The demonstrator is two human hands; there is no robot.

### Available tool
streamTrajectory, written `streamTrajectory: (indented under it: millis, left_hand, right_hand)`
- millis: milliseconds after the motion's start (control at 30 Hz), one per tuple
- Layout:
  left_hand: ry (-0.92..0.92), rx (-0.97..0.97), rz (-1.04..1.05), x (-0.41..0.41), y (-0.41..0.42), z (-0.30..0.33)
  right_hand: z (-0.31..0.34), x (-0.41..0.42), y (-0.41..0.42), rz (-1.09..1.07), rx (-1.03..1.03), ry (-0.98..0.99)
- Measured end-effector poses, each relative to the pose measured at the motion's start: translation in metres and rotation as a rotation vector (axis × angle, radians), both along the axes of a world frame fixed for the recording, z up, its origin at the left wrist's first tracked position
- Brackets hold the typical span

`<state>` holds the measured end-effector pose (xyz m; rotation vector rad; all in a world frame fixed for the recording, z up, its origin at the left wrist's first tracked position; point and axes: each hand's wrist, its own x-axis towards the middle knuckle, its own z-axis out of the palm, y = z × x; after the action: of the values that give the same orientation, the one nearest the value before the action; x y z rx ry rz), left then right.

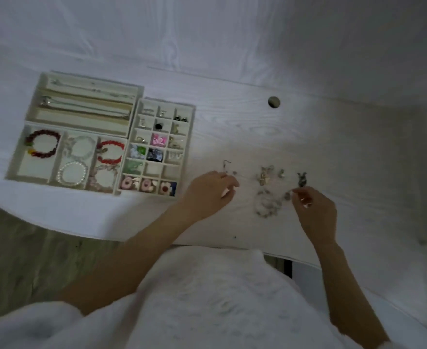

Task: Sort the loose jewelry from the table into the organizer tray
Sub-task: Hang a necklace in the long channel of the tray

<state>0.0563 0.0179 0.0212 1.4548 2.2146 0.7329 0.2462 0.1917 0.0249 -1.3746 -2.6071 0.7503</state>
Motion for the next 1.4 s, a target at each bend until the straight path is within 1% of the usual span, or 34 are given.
streamTrajectory:
  millis: [67,100,167,233,300,400,567,667,733,767,800,900,933,967,1067,1133,1233,1300,1400]
  left_hand:
    - [-0.064,-0.258,-0.018,0.019,0.035,-0.011]
    - [-0.063,-0.343,-0.018,0.03,0.049,-0.017]
    - [-0.047,-0.428,0.022,0.049,0.069,-0.027]
    - [0.017,-0.441,0.081,0.06,0.076,-0.035]
    - [0.076,-0.414,0.11,0.068,0.08,-0.041]
    - [0.094,-0.366,0.153,0.07,0.083,-0.045]
    - [0.103,-0.461,0.216,0.057,0.07,-0.05]
    - [-0.001,-0.404,0.258,0.053,0.055,-0.042]
    - [-0.098,-0.35,0.285,0.054,0.05,-0.032]
    - [-0.148,-0.322,0.292,0.055,0.048,-0.026]
    - [-0.183,-0.281,0.283,0.057,0.047,-0.021]
    - [-0.278,-0.143,0.28,0.059,0.04,-0.001]
    - [-0.326,-0.093,0.291,0.058,0.036,0.007]
    - [-0.38,-0.04,0.323,0.055,0.029,0.015]
    - [-0.55,0.11,0.465,0.04,0.003,0.033]
    - [-0.612,0.195,0.553,0.023,-0.028,0.038]
    - [-0.584,0.246,0.647,-0.004,-0.074,0.036]
    - [-0.584,0.234,0.694,-0.017,-0.098,0.03]
    - [-0.675,0.187,0.734,-0.039,-0.139,0.023]
  right_hand:
    - [-0.011,0.014,0.014,-0.032,-0.079,-0.011]
    - [-0.017,0.018,0.018,0.008,-0.096,-0.018]
    - [-0.028,0.02,0.018,0.152,-0.088,0.003]
    - [-0.04,0.016,0.014,0.285,-0.09,0.033]
    - [-0.05,0.014,0.016,0.349,-0.094,0.049]
    - [-0.059,0.013,0.027,0.382,-0.048,0.068]
    - [-0.059,0.009,0.052,0.328,0.02,0.062]
    - [-0.057,0.002,0.057,0.335,0.032,0.073]
    - [-0.054,-0.006,0.05,0.394,0.014,0.145]
    - [-0.051,-0.012,0.045,0.449,-0.03,0.185]
    - [-0.048,-0.017,0.038,0.499,-0.134,0.22]
    - [-0.028,-0.032,0.014,0.581,-0.63,0.191]
    - [-0.025,-0.036,0.007,0.581,-0.715,0.207]
    - [-0.022,-0.041,-0.002,0.56,-0.75,0.245]
    - [-0.01,-0.059,-0.021,0.403,-0.743,0.372]
    - [0.003,-0.077,-0.036,0.377,-0.705,0.423]
    - [0.03,-0.111,-0.064,0.441,-0.662,0.446]
    - [0.045,-0.134,-0.086,0.52,-0.599,0.428]
    - [0.056,-0.179,-0.13,0.611,-0.534,0.385]
